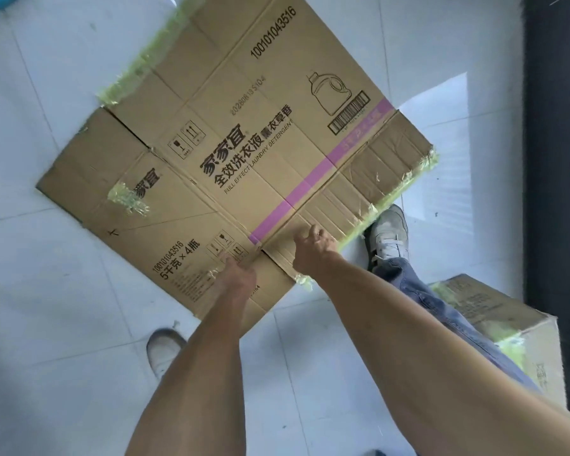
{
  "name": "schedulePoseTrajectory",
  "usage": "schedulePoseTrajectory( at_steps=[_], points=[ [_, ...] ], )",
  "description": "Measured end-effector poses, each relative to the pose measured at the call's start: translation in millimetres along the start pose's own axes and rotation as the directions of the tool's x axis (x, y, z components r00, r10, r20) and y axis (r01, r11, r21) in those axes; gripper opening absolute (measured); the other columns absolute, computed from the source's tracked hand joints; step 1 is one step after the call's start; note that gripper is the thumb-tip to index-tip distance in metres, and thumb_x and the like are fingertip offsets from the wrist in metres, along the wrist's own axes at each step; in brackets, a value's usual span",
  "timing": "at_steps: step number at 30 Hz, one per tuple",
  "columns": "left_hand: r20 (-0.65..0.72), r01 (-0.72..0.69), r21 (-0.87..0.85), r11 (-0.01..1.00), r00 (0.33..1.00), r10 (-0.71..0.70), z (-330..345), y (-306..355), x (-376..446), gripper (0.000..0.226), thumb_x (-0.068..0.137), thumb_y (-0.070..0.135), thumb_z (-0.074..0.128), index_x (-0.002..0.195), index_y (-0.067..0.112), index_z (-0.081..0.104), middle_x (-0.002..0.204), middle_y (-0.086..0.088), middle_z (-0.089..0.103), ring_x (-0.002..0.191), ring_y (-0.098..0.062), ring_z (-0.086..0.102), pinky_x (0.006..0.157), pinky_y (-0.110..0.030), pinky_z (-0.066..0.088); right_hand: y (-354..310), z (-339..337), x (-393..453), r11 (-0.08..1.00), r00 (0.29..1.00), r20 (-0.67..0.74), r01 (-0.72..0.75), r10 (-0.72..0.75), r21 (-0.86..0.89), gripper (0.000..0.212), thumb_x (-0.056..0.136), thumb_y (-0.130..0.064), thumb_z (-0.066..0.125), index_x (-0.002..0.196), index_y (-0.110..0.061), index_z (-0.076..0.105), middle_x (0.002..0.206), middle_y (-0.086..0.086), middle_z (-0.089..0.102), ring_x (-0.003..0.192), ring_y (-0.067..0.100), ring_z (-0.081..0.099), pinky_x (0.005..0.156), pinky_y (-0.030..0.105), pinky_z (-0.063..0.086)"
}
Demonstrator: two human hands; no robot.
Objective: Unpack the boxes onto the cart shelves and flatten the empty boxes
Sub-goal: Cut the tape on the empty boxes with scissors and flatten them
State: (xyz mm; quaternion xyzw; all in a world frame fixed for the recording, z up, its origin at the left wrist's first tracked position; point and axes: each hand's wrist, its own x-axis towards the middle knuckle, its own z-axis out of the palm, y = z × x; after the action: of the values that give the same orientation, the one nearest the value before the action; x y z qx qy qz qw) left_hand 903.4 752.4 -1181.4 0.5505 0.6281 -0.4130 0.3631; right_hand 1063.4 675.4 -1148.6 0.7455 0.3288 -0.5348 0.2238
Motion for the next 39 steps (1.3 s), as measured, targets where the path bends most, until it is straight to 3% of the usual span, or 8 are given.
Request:
schedulePoseTrajectory(
  at_steps=[5, 9, 17, 23, 27, 31, 35, 39],
  points=[
    [-0.067, 0.137, -0.046, 0.989, 0.988, -0.14, 39, -20, 44, 0.111, 0.082, 0.059, 0.063, 0.154, 0.015, -0.008, 0.15, -0.041, 0.014, 0.14, -0.053, 0.021, 0.11, -0.059, 0.026, 7, 21, 51, 0.989, 0.977, -0.204, 0.027, -0.057, -0.146, 0.086, 0.092, -0.016, 0.05, 0.155, -0.023, -0.007, 0.156, 0.03, -0.018, 0.148, 0.043, -0.005, 0.112, 0.049, 0.03],
    [-0.157, -0.016, 0.027, 1.0, 0.987, 0.02, 59, -23, 46, 0.132, 0.071, 0.075, 0.065, 0.152, 0.022, -0.026, 0.145, -0.052, 0.004, 0.139, -0.062, 0.01, 0.11, -0.067, 0.016, 9, 46, 64, 0.968, 0.958, -0.283, -0.033, -0.04, -0.25, 0.105, 0.092, -0.02, 0.056, 0.149, -0.017, -0.031, 0.15, 0.036, -0.03, 0.147, 0.047, -0.007, 0.113, 0.047, 0.031],
    [-0.292, 0.005, 0.0, 1.0, 0.957, -0.005, -17, -25, 102, 0.138, 0.067, 0.072, 0.072, 0.148, 0.03, -0.031, 0.143, -0.052, -0.015, 0.141, -0.061, -0.006, 0.112, -0.067, 0.011, -9, 51, 68, 0.967, 0.924, -0.335, 0.107, -0.182, -0.231, 0.107, 0.083, -0.012, 0.064, 0.155, -0.024, -0.014, 0.155, 0.021, -0.031, 0.15, 0.033, -0.007, 0.112, 0.05, 0.03],
    [-0.381, -0.168, 0.478, 0.862, 0.845, 0.376, -159, -70, 166, 0.112, 0.086, 0.051, 0.066, 0.152, 0.028, -0.021, 0.158, -0.032, -0.014, 0.148, -0.045, -0.005, 0.114, -0.064, 0.015, -71, 31, 88, 0.951, 0.883, -0.375, 0.211, -0.284, -0.224, 0.084, 0.09, -0.012, 0.052, 0.157, -0.02, 0.002, 0.159, 0.022, -0.022, 0.151, 0.032, -0.002, 0.115, 0.051, 0.021],
    [-0.291, -0.209, 0.594, 0.776, 0.844, 0.45, -206, -42, 123, 0.095, 0.09, 0.036, 0.066, 0.157, 0.021, 0.0, 0.162, -0.023, 0.004, 0.147, -0.041, 0.017, 0.112, -0.058, 0.031, -100, 4, 61, 0.996, 0.885, -0.465, 0.047, -0.009, 0.07, 0.066, 0.092, -0.022, 0.049, 0.151, -0.017, 0.021, 0.16, 0.024, 0.008, 0.146, 0.037, 0.017, 0.115, 0.049, 0.022],
    [-0.182, -0.327, 0.667, 0.67, 0.8, 0.572, -195, 2, 28, 0.072, 0.094, 0.033, 0.06, 0.149, 0.012, 0.019, 0.147, -0.025, 0.035, 0.126, -0.041, 0.049, 0.095, -0.053, 0.05, -92, -22, -11, 0.911, 0.835, -0.447, -0.144, 0.321, 0.386, 0.066, 0.092, -0.023, 0.047, 0.151, -0.014, 0.019, 0.159, 0.027, 0.009, 0.147, 0.038, 0.013, 0.117, 0.051, 0.019],
    [-0.012, -0.521, 0.73, 0.441, 0.637, 0.771, -184, 46, -95, 0.079, 0.09, 0.023, 0.066, 0.151, 0.024, 0.015, 0.136, -0.017, 0.044, 0.088, -0.02, 0.058, 0.058, -0.027, 0.047, -60, -37, -118, 0.772, 0.733, -0.438, -0.185, 0.521, 0.608, 0.056, 0.088, -0.021, 0.049, 0.14, -0.012, 0.031, 0.153, 0.026, 0.022, 0.143, 0.038, 0.021, 0.113, 0.05, 0.025],
    [0.077, -0.571, 0.778, 0.26, 0.497, 0.864, -166, 86, -210, 0.081, 0.094, 0.022, 0.063, 0.155, 0.022, 0.01, 0.134, -0.017, 0.048, 0.077, -0.014, 0.059, 0.062, -0.028, 0.057, -25, -31, -215, 0.684, 0.669, -0.404, -0.217, 0.624, 0.697, 0.061, 0.091, -0.028, 0.047, 0.147, -0.016, 0.024, 0.151, 0.022, 0.025, 0.139, 0.036, 0.025, 0.109, 0.048, 0.03]
  ],
)
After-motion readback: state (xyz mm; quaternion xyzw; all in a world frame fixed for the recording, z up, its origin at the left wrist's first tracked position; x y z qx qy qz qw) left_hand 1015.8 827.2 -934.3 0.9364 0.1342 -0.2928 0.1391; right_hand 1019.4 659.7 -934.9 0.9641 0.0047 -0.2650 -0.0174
